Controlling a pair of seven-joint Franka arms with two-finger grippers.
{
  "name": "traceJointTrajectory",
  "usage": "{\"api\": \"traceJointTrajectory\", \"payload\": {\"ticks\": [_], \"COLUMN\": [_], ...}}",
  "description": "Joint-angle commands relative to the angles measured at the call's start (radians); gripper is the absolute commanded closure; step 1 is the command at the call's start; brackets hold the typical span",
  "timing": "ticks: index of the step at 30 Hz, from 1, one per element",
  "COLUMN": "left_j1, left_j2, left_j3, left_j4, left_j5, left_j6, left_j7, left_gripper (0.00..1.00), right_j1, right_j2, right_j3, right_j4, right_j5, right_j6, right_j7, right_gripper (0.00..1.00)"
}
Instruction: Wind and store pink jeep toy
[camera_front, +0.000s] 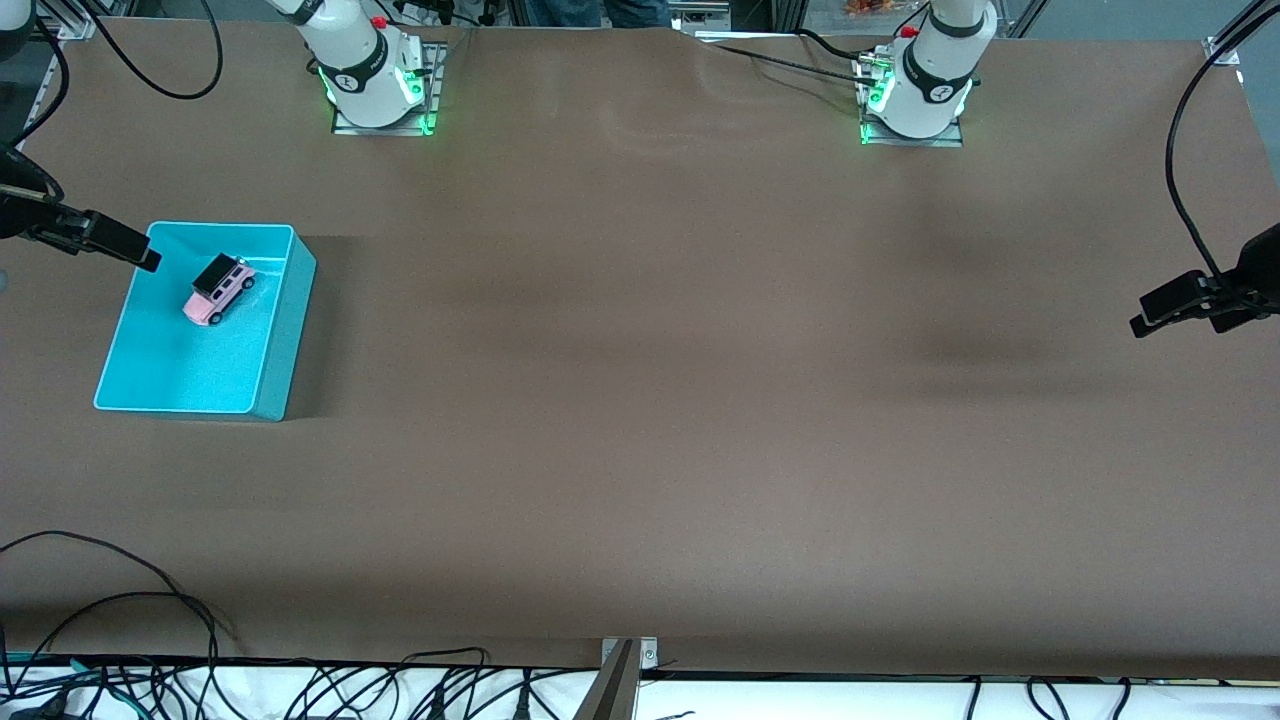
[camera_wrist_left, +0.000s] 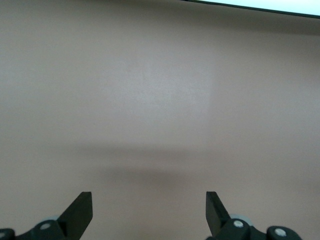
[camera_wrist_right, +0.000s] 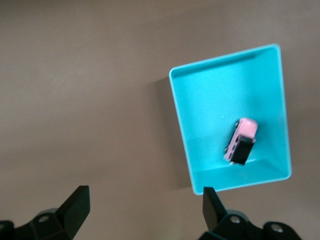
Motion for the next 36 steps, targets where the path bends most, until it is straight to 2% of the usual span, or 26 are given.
{"api": "traceJointTrajectory", "payload": {"ticks": [1,9,17,21,26,36], "left_j1": [0.000,0.000,0.000,0.000,0.000,0.000], "left_j2": [0.000,-0.002,-0.002,-0.002,-0.004,-0.002], "left_j3": [0.002,0.002,0.002,0.002,0.002,0.002], "left_j4": [0.011,0.011,0.011,0.011,0.011,0.010], "left_j5": [-0.022,-0.022,-0.022,-0.021,-0.021,-0.021], "left_j6": [-0.001,-0.001,-0.001,-0.001,-0.001,-0.001], "left_j7": [0.013,0.013,0.019,0.022,0.024,0.024], "left_gripper": [0.00,0.00,0.00,0.00,0.00,0.00], "right_j1": [0.005,-0.002,-0.006,-0.038,-0.092,-0.095], "right_j2": [-0.012,-0.063,-0.072,-0.081,-0.086,-0.064], "right_j3": [-0.001,-0.003,-0.001,0.017,0.072,0.069], "right_j4": [-0.002,-0.065,-0.078,-0.092,-0.094,-0.066], "right_j5": [-0.019,-0.019,-0.019,-0.019,-0.018,-0.018], "right_j6": [0.013,0.047,0.056,0.064,0.066,0.052], "right_j7": [-0.023,-0.026,-0.026,-0.028,-0.028,-0.028], "right_gripper": [0.00,0.00,0.00,0.00,0.00,0.00]}}
